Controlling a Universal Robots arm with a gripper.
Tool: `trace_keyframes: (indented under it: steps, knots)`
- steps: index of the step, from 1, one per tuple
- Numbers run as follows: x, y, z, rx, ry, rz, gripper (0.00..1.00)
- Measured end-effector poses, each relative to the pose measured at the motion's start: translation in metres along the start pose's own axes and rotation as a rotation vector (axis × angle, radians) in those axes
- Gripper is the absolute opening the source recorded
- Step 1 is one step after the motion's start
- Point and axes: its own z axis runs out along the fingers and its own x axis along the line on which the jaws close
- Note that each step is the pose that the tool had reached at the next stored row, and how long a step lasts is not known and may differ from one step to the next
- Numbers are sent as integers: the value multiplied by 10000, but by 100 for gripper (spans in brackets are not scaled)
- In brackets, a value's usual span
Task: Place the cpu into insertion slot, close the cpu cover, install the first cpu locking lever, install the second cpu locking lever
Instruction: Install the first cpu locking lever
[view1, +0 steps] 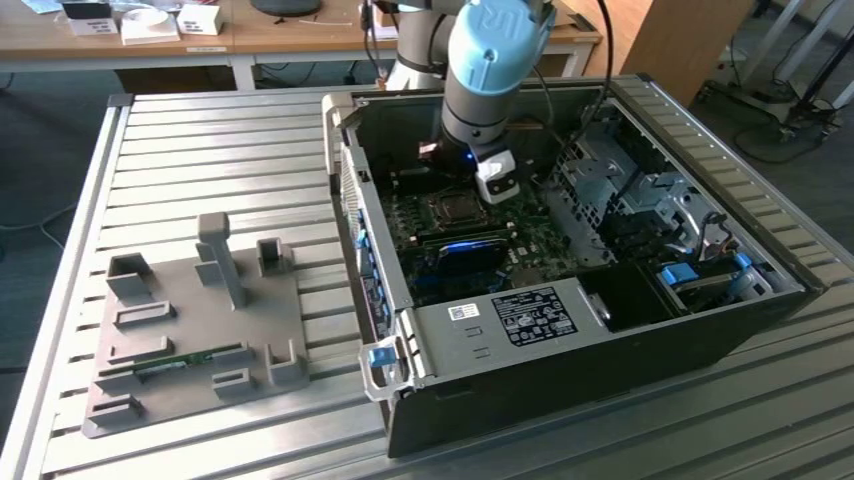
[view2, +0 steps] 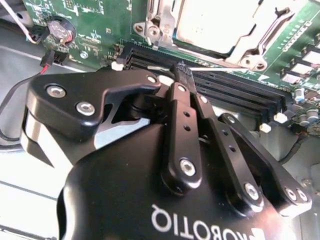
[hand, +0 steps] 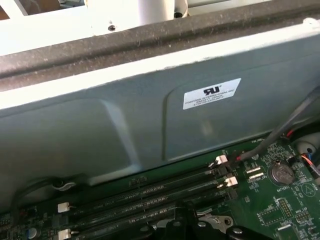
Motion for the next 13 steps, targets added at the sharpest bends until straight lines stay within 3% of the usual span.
trace_keyframes:
  steps: [13]
  knots:
    - [9,24,13,1,0,0,11]
